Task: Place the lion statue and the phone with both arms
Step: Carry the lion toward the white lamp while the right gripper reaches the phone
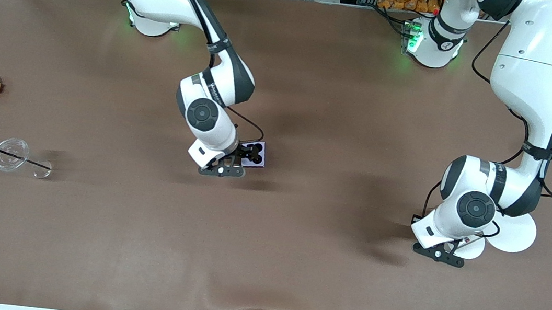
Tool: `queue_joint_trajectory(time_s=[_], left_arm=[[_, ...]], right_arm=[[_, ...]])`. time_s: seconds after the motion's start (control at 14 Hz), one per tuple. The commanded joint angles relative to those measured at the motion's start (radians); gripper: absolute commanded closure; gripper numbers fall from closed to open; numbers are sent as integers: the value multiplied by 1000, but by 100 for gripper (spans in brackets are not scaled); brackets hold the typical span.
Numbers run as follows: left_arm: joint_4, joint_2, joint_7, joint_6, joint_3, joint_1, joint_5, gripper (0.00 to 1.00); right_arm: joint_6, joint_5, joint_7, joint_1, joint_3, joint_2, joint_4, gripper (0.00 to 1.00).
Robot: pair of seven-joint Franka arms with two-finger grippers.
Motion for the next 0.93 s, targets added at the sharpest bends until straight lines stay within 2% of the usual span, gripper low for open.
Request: queue_joint_trajectory(time_s=[0.0, 0.07, 0.14, 0.21, 0.57, 0.86], left_arm=[[-9, -5, 15, 18, -11, 18, 2, 79], [-8, -5, 15, 18, -11, 20, 2, 69], [-8, -3, 15, 18, -11, 20, -4, 31], [-6, -4, 14, 18, -11, 20, -25, 0], [0, -20, 6, 9, -11, 20, -52, 0], [3, -101, 6, -70, -13, 4, -50, 0]], right_arm=[[3, 11, 21, 37, -14, -6, -10, 0], [13, 9, 22, 39, -14, 10, -9, 0], [40, 9, 22, 48, -14, 14, -10, 0], [51, 9, 22, 59, -14, 23, -10, 0], [77, 9, 43, 73, -14, 43, -10, 0], [102, 3, 77, 99, -17, 68, -10, 0]])
